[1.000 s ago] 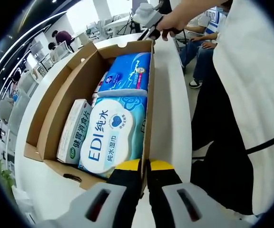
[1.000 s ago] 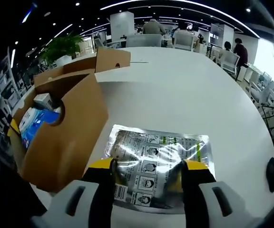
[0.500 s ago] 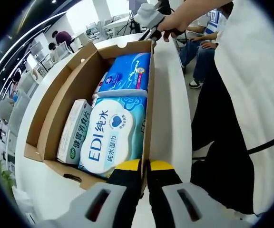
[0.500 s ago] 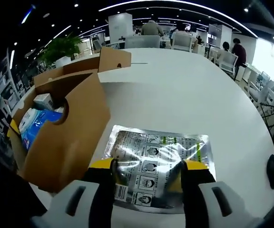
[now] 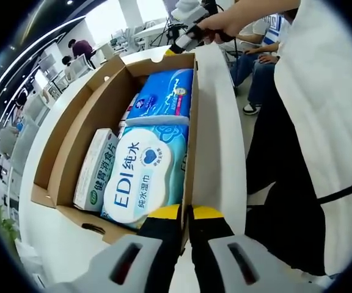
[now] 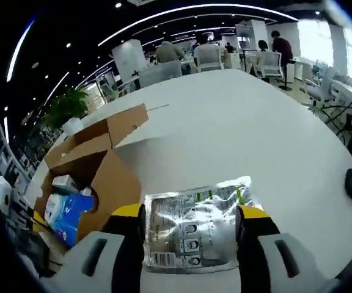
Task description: Operate the shoe box by opening the lid, removing the specified soft item, and placing it in the target area until the item is outside and the box remains undamaged.
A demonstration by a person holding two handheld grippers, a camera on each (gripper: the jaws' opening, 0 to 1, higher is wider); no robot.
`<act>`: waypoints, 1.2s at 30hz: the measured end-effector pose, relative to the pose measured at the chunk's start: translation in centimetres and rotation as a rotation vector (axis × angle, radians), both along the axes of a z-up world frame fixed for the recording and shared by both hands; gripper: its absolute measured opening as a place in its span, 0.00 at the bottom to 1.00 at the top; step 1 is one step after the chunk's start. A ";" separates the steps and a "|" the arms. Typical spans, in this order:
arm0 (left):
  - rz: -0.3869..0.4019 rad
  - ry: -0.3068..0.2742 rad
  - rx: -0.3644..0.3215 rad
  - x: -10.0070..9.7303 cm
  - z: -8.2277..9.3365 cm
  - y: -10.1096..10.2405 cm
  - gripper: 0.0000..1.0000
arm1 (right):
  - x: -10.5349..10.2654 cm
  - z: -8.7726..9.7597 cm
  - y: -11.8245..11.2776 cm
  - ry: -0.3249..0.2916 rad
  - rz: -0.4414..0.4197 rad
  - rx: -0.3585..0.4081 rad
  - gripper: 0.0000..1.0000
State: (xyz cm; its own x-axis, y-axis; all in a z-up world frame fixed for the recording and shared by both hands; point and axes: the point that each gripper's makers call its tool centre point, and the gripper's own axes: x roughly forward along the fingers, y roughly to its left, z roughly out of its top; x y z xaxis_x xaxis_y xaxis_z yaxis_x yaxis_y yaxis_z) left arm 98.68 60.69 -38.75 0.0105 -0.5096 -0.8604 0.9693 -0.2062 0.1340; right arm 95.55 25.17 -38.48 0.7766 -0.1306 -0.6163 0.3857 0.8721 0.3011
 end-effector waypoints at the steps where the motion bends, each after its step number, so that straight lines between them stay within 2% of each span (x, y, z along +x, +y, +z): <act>1: 0.001 0.000 0.000 0.0 0.0 0.0 0.04 | -0.4 1.1 0.1 -0.020 -0.026 0.014 0.58; 2: 0.002 0.000 -0.001 0.0 0.0 0.0 0.04 | -0.8 1.5 0.3 -0.033 -0.048 0.033 0.61; 4: 0.003 0.006 0.001 0.1 -0.1 0.0 0.04 | -1.2 1.4 0.7 -0.046 -0.069 0.056 0.65; 6: -0.001 0.009 0.006 0.1 -0.2 0.1 0.04 | -1.5 1.7 1.5 -0.064 -0.043 0.053 0.60; 7: -0.005 0.010 0.007 0.1 -0.2 0.0 0.04 | -1.6 1.6 2.1 -0.050 -0.019 0.051 0.59; 9: -0.007 0.016 0.006 0.0 -0.2 0.0 0.04 | -1.8 1.7 2.0 -0.039 0.011 0.023 0.61; 12: -0.012 0.020 0.009 0.0 -0.1 0.0 0.03 | -2.2 2.9 1.9 -0.032 0.008 -0.005 0.64; 13: -0.015 0.022 0.010 0.0 -0.1 0.0 0.03 | -2.0 2.6 1.7 -0.034 0.008 -0.011 0.66; 14: -0.017 0.023 0.010 -0.1 -0.1 0.0 0.03 | -1.7 3.3 1.3 -0.058 0.004 -0.033 0.68; 18: -0.025 0.030 0.012 -0.1 -0.2 -0.1 0.03 | -1.0 5.8 0.9 -0.089 0.016 -0.062 0.70; 19: -0.029 0.029 0.005 -0.2 -0.8 -0.3 0.03 | -0.4 6.8 0.6 -0.124 0.025 -0.095 0.70; 20: -0.035 0.021 0.018 -0.5 -1.2 -0.5 0.02 | -0.3 7.2 0.6 -0.130 0.037 -0.106 0.70; 21: -0.106 -0.028 0.065 -0.5 -1.1 -0.1 0.02 | 0.0 7.8 0.7 -0.137 0.054 -0.122 0.70; 24: -0.070 -0.017 0.036 -0.7 -1.0 -0.2 0.02 | 0.3 9.0 0.9 -0.135 0.109 -0.153 0.69; 27: -0.052 0.010 0.043 -0.5 -0.9 -0.3 0.02 | 0.5 9.2 1.4 -0.104 0.150 -0.193 0.65; 32: -0.054 0.030 0.048 -0.6 -0.9 -0.3 0.02 | 0.7 9.7 2.0 -0.119 0.163 -0.187 0.62; 36: -0.054 0.029 0.046 -0.7 -0.8 -0.3 0.02 | 1.0 9.8 3.1 -0.099 0.283 -0.268 0.61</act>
State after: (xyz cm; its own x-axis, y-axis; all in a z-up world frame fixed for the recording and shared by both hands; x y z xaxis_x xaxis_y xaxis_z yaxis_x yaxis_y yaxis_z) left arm 98.03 60.36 -39.59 -0.0417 -0.4690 -0.8822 0.9599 -0.2638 0.0948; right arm 96.58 28.23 -28.73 0.8588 -0.0490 -0.5099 0.0993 0.9925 0.0719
